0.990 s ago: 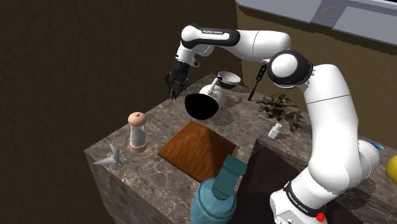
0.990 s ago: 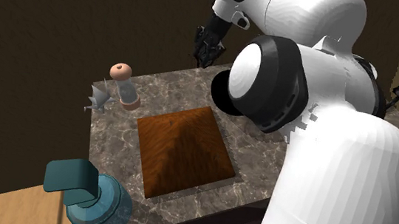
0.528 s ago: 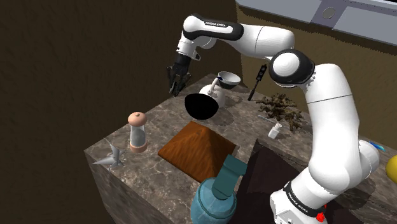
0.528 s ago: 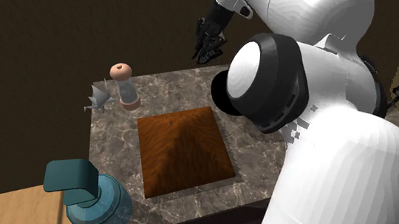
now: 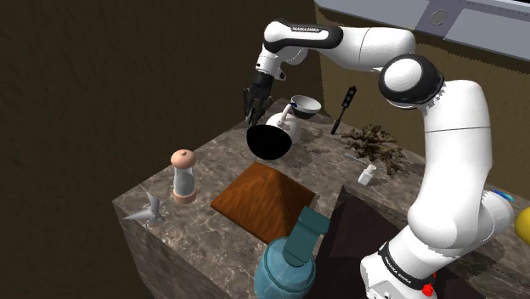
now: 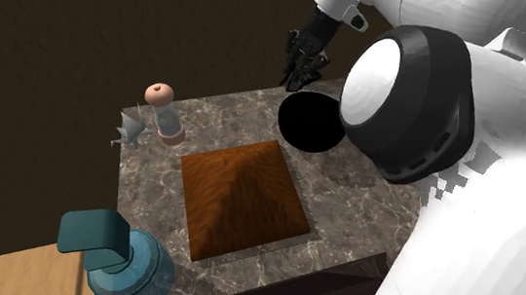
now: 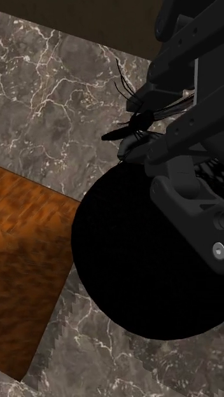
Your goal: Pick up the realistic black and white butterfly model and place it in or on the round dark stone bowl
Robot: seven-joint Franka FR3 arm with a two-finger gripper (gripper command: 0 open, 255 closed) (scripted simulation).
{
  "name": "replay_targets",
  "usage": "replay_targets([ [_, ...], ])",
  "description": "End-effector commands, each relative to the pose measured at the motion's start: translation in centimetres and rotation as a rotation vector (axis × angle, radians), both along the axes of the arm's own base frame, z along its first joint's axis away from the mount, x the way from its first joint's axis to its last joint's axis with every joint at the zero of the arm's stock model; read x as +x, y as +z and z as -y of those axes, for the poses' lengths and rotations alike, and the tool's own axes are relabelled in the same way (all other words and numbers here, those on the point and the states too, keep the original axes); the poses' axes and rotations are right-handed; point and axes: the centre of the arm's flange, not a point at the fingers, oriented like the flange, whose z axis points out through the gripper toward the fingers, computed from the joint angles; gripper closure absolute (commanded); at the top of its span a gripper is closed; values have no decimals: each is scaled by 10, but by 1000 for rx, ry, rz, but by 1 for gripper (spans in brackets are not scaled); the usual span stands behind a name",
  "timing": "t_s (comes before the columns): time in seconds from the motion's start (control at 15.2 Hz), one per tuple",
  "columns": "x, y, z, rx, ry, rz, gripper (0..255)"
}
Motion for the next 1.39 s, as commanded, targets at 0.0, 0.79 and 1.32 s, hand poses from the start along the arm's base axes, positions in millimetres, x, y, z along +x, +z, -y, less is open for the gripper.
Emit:
replay_targets([
  [0.0, -7, 1, 25, 1, 1, 0, 255],
  [0.79, -31, -34, 99, 1, 1, 0, 255],
  [1.32, -31, -64, 99, 1, 1, 0, 255],
])
